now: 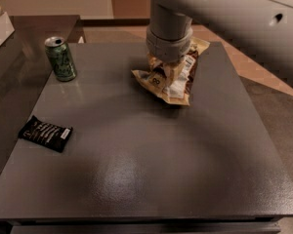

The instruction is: Move brown chip bag near green can

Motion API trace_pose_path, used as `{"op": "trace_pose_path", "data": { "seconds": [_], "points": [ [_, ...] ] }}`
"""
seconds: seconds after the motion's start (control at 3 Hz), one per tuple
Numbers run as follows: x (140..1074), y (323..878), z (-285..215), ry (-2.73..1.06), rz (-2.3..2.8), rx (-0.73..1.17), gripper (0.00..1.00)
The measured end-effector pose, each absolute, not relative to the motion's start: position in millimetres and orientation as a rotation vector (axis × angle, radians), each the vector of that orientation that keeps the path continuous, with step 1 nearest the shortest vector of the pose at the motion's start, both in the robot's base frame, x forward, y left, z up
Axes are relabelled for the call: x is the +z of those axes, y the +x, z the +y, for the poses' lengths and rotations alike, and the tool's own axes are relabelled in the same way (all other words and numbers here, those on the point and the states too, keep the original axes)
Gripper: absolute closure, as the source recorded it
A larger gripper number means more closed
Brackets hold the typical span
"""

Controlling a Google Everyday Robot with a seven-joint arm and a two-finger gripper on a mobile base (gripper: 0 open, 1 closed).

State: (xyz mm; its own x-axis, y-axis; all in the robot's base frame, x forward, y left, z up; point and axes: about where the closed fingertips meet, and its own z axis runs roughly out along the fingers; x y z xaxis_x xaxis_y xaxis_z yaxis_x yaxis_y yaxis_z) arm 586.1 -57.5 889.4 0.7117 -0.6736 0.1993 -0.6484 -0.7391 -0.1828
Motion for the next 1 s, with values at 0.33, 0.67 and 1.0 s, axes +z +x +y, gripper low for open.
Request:
{"op": "trace_pose_path", "data": {
  "seconds": [0.33, 0.67, 1.0],
  "points": [
    [911, 563, -36, -2.794, 0.957, -0.417, 1.00],
    [925, 536, -7, -2.806, 0.765, -0.482, 1.00],
    [922, 518, 28, -2.823, 0.569, -0.568, 1.00]
  ]
}}
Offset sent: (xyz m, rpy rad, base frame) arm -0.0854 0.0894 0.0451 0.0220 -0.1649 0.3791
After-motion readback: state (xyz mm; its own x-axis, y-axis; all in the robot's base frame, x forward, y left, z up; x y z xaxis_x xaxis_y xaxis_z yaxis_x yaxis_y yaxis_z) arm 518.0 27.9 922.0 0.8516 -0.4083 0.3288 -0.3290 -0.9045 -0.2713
